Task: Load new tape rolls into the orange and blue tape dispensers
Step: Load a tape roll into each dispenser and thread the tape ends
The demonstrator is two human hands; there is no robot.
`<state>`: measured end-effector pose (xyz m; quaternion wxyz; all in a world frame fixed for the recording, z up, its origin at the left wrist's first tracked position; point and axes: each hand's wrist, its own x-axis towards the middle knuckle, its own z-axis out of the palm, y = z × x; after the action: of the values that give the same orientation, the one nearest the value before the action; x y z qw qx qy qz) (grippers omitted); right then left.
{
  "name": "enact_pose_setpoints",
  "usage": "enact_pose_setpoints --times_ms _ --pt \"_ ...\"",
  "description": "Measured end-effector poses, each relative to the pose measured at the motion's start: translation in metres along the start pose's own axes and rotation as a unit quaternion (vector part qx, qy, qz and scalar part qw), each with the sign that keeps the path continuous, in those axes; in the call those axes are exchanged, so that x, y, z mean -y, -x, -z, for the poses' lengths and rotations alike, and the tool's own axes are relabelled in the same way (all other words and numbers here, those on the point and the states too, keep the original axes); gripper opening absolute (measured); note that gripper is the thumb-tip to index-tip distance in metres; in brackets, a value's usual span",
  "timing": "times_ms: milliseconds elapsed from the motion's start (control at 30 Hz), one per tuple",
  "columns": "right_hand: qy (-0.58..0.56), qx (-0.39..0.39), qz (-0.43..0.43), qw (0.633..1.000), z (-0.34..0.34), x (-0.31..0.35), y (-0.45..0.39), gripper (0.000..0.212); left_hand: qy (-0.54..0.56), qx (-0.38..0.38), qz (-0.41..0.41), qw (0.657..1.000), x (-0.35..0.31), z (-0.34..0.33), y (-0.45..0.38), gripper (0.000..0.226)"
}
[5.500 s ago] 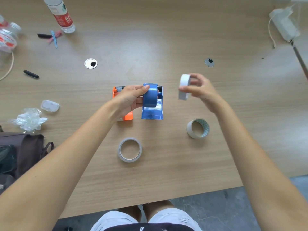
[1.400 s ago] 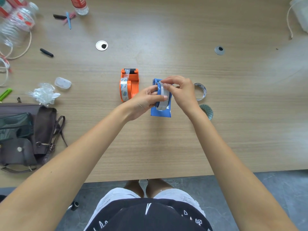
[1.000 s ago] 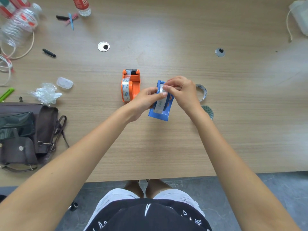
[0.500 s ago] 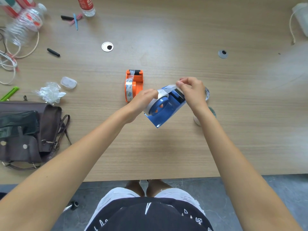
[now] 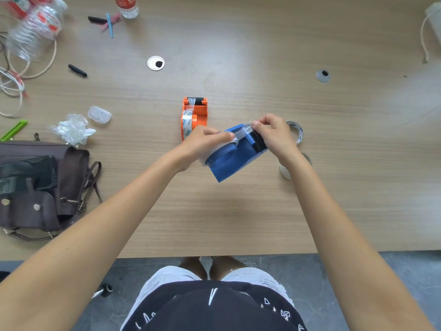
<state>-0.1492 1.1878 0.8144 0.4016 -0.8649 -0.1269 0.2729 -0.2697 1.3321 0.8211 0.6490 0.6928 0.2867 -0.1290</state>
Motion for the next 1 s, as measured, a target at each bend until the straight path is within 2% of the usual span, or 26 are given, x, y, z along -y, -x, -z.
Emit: enact_pose_setpoints --times_ms 167,567,700,1000 --pt "-0.01 -0.012 0.007 1.0 -0.002 0.002 -0.001 0.019 0.017 0.018 0.012 1.0 -0.007 0.006 0.0 0.029" --pt "-0.041 -0.014 0.006 0.999 -0.004 -0.001 -0.001 0.018 0.057 0.035 0.072 0.995 -0.008 0.009 0.004 0.023" --pt "-0.091 -0.01 -0.01 0.996 -0.007 -0.002 -0.001 0.02 0.045 0.033 0.088 0.995 -0.009 0.01 0.004 0.022" --pt "-0.098 -0.024 -0.021 0.995 -0.011 -0.003 0.0 0.021 0.023 0.025 0.093 0.995 -0.012 0.008 0.006 0.024"
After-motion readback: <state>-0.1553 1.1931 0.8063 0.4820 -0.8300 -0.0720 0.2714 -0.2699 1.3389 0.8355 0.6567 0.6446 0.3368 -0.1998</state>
